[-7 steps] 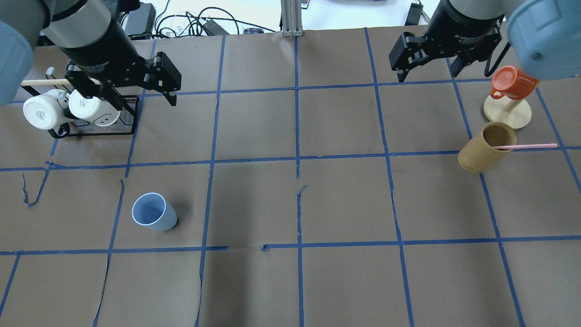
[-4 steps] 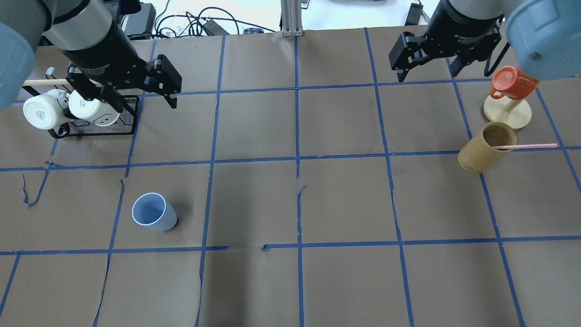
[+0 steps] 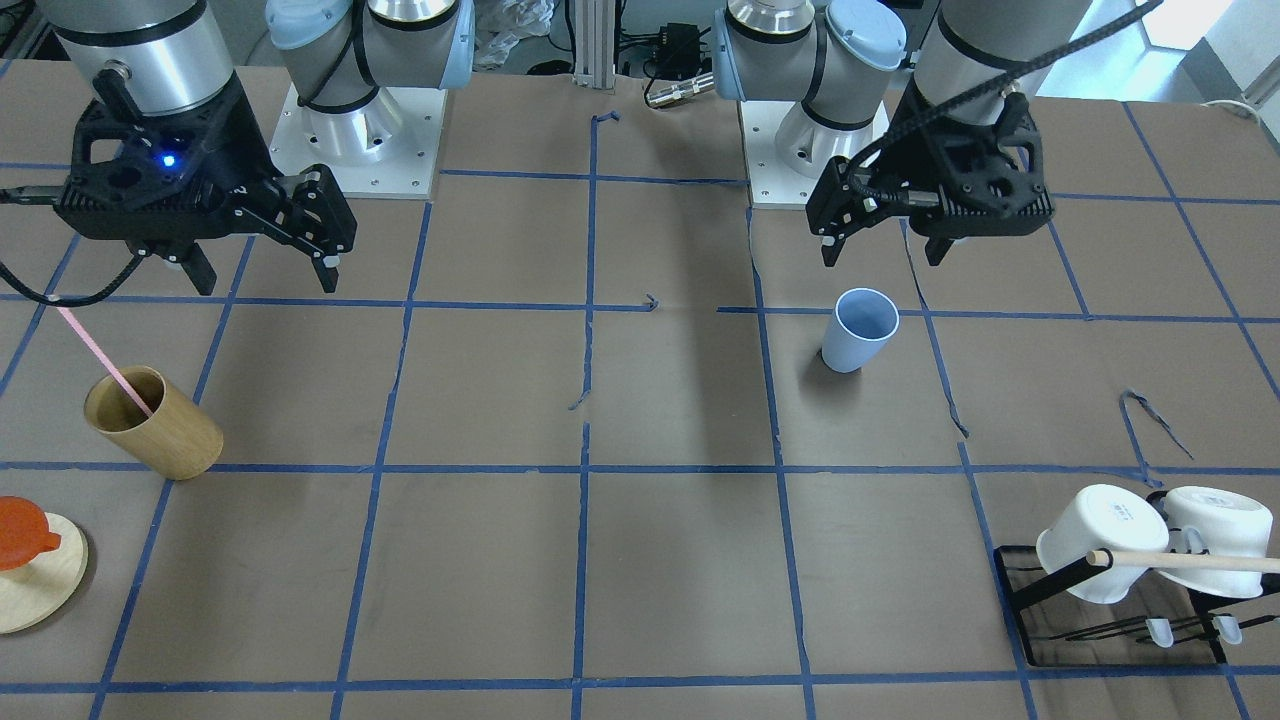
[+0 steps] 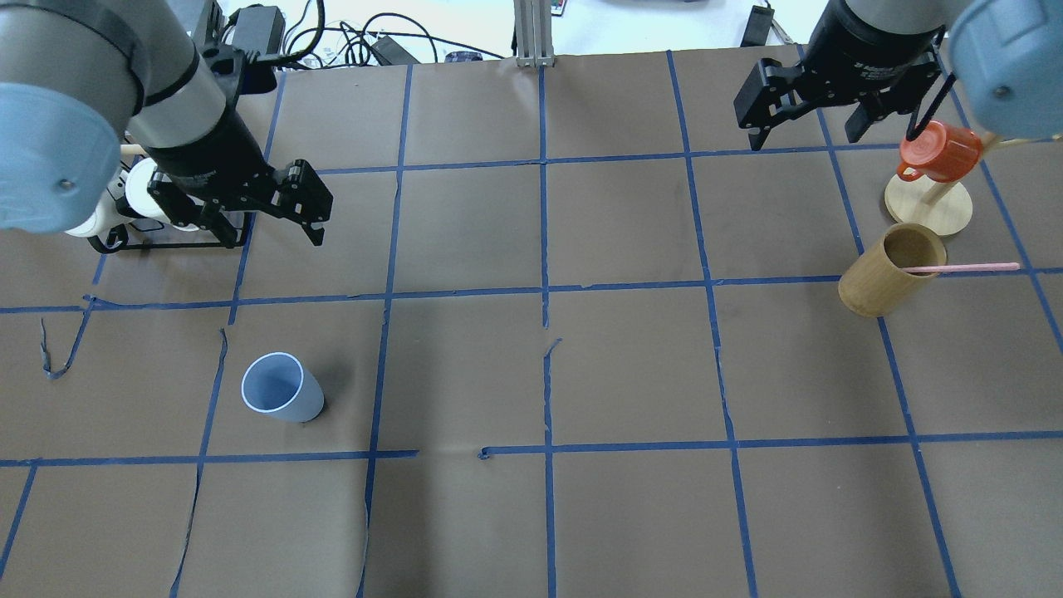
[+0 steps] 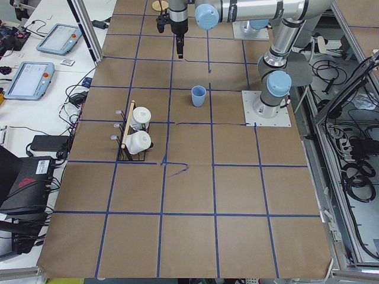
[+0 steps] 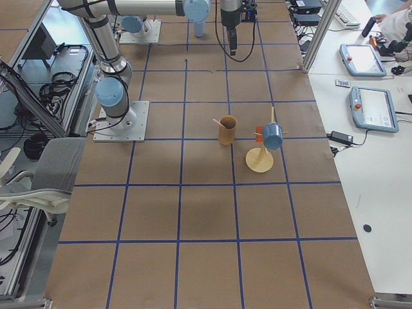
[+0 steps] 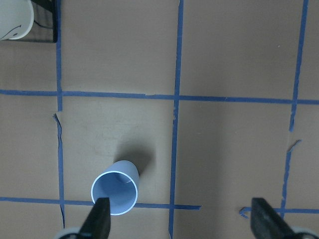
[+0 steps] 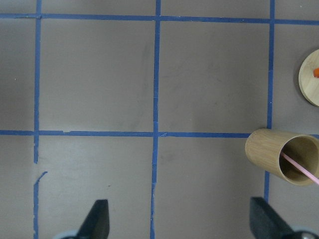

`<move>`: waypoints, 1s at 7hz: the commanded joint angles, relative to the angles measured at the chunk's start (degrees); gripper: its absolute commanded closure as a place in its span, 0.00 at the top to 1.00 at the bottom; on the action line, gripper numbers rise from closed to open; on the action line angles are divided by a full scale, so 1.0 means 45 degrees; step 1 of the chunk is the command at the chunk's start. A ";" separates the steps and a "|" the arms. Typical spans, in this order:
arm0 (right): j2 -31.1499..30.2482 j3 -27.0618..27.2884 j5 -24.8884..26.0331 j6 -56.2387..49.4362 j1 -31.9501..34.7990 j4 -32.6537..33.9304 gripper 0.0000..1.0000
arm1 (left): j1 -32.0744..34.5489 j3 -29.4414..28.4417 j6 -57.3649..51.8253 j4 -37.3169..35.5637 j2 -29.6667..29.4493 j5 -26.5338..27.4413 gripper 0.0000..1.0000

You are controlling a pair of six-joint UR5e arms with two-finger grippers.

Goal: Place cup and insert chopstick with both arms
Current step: 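Grasp the light blue cup with the left gripper while the right reaches the chopstick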

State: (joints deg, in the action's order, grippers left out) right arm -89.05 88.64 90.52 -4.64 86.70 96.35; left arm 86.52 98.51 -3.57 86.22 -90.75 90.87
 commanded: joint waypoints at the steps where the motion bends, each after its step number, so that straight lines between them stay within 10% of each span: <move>1: -0.0092 0.0357 -0.0077 -0.2466 -0.1467 -0.0800 1.00 | -0.0435 0.2764 -0.0281 -0.1069 0.0106 0.0061 1.00; 4: -0.0367 0.1607 0.0039 -0.5288 -0.2837 -0.0416 0.99 | -0.0867 0.5136 -0.0593 -0.3709 -0.0282 0.0528 0.92; 6: -0.0405 0.2931 -0.0078 -0.6290 -0.4728 0.0283 0.99 | -0.0887 0.5276 -0.1647 -0.3808 -0.0361 0.0550 0.00; 7: -0.0425 0.3190 0.0019 -0.6815 -0.4833 0.0908 0.99 | -0.0887 0.5277 -0.1571 -0.3808 -0.0361 0.0550 0.00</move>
State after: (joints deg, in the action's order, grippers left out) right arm -90.86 100.77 90.30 -32.52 67.04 97.36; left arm 82.56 122.04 -10.31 69.21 -92.32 93.27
